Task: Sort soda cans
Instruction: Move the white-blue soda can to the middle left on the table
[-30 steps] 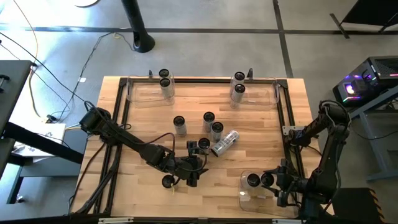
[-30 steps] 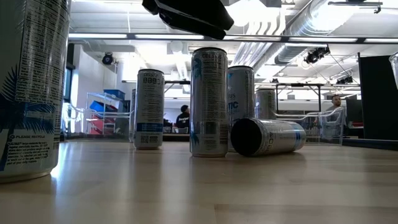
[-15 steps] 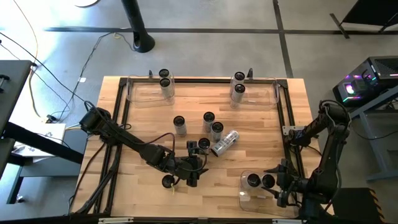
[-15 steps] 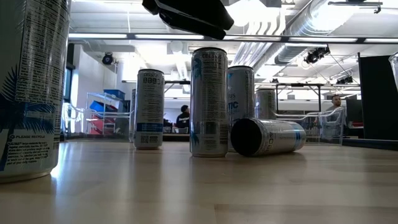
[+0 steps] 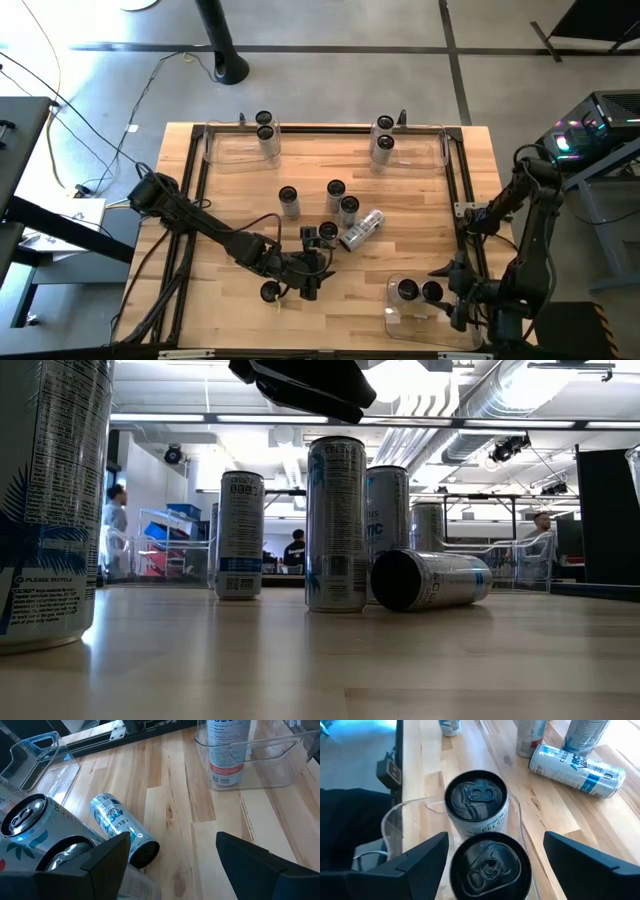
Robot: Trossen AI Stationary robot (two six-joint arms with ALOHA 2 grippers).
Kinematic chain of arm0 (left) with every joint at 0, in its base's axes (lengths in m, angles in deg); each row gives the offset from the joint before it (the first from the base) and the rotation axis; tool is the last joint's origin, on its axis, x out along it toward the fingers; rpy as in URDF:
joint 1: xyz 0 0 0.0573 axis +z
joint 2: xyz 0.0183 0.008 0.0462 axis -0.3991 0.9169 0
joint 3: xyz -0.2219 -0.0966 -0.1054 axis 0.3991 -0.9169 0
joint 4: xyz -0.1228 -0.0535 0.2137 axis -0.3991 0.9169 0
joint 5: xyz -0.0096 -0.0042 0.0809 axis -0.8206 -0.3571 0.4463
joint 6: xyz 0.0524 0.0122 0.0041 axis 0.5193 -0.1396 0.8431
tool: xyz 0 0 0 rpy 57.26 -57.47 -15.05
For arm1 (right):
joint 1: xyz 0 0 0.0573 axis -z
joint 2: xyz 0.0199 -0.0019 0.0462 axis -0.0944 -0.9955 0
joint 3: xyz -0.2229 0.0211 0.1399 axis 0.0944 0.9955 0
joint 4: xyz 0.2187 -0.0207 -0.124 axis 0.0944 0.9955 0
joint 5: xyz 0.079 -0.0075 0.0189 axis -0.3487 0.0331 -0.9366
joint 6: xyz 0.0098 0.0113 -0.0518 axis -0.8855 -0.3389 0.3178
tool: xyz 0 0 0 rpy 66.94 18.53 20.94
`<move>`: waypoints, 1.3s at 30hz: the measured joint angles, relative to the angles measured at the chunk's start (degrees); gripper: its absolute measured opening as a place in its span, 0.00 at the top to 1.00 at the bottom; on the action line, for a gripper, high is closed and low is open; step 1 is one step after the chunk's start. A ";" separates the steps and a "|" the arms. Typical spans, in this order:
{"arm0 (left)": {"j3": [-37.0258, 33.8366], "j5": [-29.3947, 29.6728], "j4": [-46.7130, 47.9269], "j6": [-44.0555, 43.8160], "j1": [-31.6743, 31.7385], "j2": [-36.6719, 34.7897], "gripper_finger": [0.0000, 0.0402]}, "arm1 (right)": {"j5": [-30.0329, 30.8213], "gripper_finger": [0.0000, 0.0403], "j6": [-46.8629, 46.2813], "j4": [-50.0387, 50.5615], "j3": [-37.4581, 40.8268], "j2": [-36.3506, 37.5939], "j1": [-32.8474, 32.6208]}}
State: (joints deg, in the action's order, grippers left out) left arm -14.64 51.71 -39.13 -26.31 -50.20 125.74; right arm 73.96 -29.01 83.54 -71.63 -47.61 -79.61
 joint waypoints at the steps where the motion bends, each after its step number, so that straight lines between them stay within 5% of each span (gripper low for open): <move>1: 0.00 0.00 0.00 0.00 0.00 0.00 0.28 | -0.20 0.20 0.02 0.38 -0.40 0.44 0.04; 10: 1.19 -2.05 0.16 -2.51 0.37 0.00 0.28 | 1.21 0.20 2.49 9.67 -12.34 1.39 3.92; 14: 4.08 -1.67 1.27 -2.75 0.39 0.00 0.28 | 2.55 0.20 14.09 9.58 -17.85 1.39 9.43; 19: 9.18 3.50 14.18 -9.66 -0.02 -1.55 0.28 | -4.82 0.20 34.76 5.54 -20.63 1.39 21.32; 26: 7.57 14.68 32.95 -26.91 -4.58 -10.31 0.28 | -18.26 0.20 60.78 -4.07 -11.51 1.26 41.25; 34: -1.98 21.59 34.36 -41.00 -12.95 -15.06 0.28 | -33.06 0.20 78.49 -19.82 3.72 1.20 55.73; 39: -5.00 24.11 34.59 -46.12 -14.90 -15.02 0.28 | -35.12 0.20 84.03 -22.42 7.47 1.20 61.53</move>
State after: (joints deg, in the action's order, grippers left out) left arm -19.64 75.82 -4.53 -72.44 -65.10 110.73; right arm 38.84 55.02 61.12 -64.16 -46.41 -18.07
